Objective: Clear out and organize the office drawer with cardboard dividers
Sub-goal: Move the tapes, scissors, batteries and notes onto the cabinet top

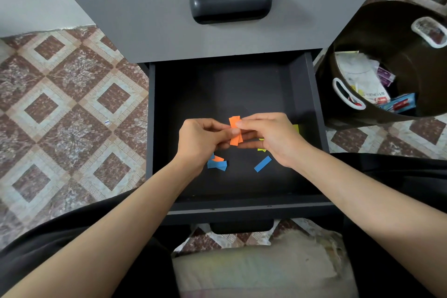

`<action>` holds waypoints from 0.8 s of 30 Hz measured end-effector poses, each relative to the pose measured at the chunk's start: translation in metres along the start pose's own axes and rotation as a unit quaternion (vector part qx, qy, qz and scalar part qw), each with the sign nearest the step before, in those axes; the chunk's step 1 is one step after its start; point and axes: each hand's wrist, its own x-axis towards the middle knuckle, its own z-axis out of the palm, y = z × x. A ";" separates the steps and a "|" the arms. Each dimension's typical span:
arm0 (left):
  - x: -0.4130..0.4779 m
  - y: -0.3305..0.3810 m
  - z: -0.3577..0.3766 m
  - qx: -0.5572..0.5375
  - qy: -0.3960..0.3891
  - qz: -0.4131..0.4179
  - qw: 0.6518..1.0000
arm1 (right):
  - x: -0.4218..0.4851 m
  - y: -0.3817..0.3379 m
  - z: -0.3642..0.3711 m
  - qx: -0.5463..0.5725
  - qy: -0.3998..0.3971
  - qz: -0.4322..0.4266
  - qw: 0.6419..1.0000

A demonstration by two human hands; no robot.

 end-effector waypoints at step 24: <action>0.025 -0.071 -0.002 0.563 -0.100 0.121 0.811 | 0.013 0.006 -0.007 -0.038 0.094 0.025 0.995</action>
